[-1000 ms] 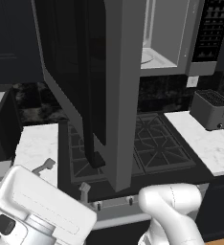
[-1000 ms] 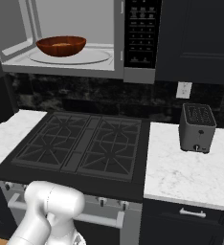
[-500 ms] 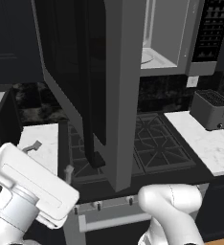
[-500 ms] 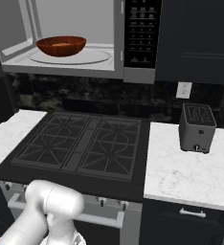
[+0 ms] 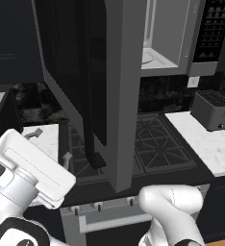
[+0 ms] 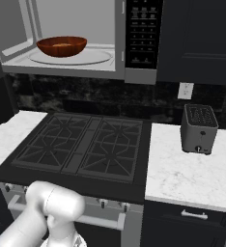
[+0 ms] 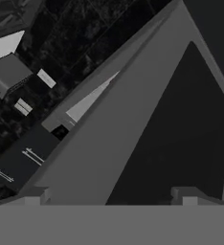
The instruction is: Open the microwave, place the bowl with waffle inside the microwave, then close the microwave door and turn it on.
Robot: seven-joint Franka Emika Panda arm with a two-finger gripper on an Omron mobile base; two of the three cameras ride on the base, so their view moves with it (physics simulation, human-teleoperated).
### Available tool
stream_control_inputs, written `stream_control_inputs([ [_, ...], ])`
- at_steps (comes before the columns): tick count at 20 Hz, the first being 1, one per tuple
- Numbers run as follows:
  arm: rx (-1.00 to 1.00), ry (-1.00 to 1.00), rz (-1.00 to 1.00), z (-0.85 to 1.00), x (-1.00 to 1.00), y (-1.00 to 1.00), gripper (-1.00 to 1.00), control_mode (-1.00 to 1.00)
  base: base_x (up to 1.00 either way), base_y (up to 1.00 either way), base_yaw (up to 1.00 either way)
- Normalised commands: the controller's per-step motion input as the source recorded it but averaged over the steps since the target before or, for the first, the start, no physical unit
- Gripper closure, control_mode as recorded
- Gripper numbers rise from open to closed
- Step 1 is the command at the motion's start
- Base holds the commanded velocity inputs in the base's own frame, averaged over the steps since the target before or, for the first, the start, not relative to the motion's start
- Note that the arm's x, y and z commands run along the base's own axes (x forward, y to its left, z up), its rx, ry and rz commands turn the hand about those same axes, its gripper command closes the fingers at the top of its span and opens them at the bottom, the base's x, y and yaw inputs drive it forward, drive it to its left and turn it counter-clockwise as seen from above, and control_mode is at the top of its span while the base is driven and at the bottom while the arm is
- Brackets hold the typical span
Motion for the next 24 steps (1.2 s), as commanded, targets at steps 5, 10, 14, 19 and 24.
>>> stream_control_inputs([
  [5, 0.00, -0.18, -0.09, 0.06, 0.08, 0.00, -1.00, -1.00, 0.00, 0.00, 0.00],
  [10, 0.00, -0.22, -0.11, 0.12, 0.02, -0.01, -1.00, -1.00, 0.00, 0.00, 0.00],
  [14, 0.00, -0.19, -0.13, 0.27, 0.00, -0.08, -1.00, -1.00, 0.00, 0.00, 0.00],
  [19, 0.01, -0.07, -0.18, 0.12, -0.02, -0.42, -1.00, -1.00, 0.00, 0.00, 0.00],
  [24, 0.11, 0.03, -0.18, 0.00, -0.12, -0.77, -1.00, -1.00, 0.00, 0.00, 0.00],
])
